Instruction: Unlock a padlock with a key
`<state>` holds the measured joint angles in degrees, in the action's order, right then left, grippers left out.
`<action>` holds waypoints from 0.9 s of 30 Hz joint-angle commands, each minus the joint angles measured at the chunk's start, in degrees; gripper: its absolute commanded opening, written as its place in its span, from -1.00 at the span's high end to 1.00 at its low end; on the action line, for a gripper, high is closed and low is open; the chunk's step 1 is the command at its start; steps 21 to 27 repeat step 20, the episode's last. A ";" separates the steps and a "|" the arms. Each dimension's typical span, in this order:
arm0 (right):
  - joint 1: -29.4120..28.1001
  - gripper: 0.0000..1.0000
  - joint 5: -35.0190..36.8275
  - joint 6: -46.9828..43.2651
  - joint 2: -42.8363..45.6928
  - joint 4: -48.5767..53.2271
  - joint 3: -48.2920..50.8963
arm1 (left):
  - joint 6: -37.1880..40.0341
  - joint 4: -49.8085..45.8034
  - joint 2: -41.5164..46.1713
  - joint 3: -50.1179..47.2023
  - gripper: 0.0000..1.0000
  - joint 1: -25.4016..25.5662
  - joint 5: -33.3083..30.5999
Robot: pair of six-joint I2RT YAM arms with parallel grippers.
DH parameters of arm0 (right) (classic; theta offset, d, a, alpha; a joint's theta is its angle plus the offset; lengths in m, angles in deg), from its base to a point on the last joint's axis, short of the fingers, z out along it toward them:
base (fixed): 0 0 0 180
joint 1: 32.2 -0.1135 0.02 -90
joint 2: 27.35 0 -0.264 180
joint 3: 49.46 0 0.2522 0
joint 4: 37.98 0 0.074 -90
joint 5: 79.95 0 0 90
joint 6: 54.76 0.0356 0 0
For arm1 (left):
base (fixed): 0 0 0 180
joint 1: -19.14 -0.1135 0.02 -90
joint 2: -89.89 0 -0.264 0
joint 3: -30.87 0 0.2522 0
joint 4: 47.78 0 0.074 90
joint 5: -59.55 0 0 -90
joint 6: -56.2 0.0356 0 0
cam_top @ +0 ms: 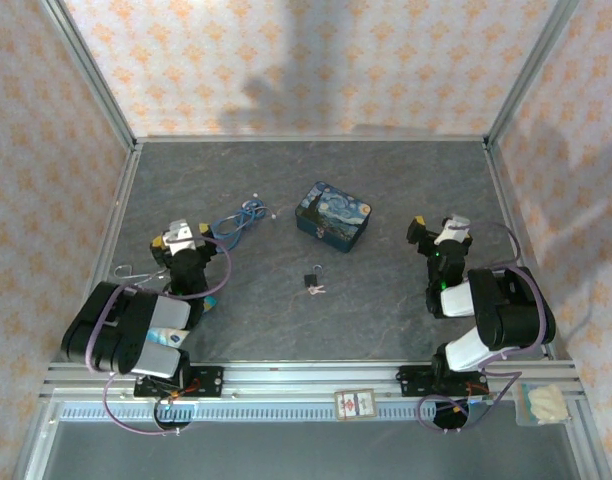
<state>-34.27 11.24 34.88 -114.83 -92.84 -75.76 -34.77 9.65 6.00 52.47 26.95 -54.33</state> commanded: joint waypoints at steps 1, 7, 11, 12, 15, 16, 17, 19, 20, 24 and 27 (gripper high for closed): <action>0.33 -0.99 -0.29 -1.31 0.52 -2.34 -0.49 | 1.96 31.23 -8.74 -5.21 -0.99 -2.86 5.15; 0.31 -0.99 -0.26 -1.42 0.48 -2.32 -0.52 | 2.54 21.32 -5.91 -2.33 -0.99 -3.07 9.52; 0.30 -0.99 -0.31 -1.41 0.57 -2.31 -0.51 | 1.63 14.74 -4.51 -0.04 -0.99 -3.24 9.23; 0.31 -0.99 -0.30 -1.40 0.58 -2.31 -0.44 | 1.84 15.76 -5.10 -0.06 -0.99 -3.20 8.87; 0.24 -0.99 -0.25 -1.32 0.48 -2.00 -0.65 | 1.06 12.25 -4.55 1.25 -0.99 -3.18 7.84; 0.29 -0.99 -0.15 -1.35 0.36 -1.96 -0.78 | 1.21 12.06 -5.01 1.78 -0.99 -3.22 7.16; 0.31 -0.99 -0.14 -1.32 0.41 -1.93 -0.81 | 0.94 11.37 -4.90 2.05 -0.99 -3.40 7.11; 0.31 -0.99 -0.22 -1.33 0.49 -2.00 -0.66 | 0.45 10.16 -4.68 2.52 -0.99 -3.61 7.07; 0.24 -0.99 -0.27 -1.41 0.58 -2.29 -0.54 | 0.45 10.50 -4.86 2.52 -0.99 -3.68 6.93; 0.24 -0.99 -0.27 -1.41 0.58 -2.29 -0.54 | 0.45 10.50 -4.86 2.52 -0.99 -3.68 6.93; 0.24 -0.99 -0.27 -1.41 0.58 -2.29 -0.54 | 0.45 10.50 -4.86 2.52 -0.99 -3.68 6.93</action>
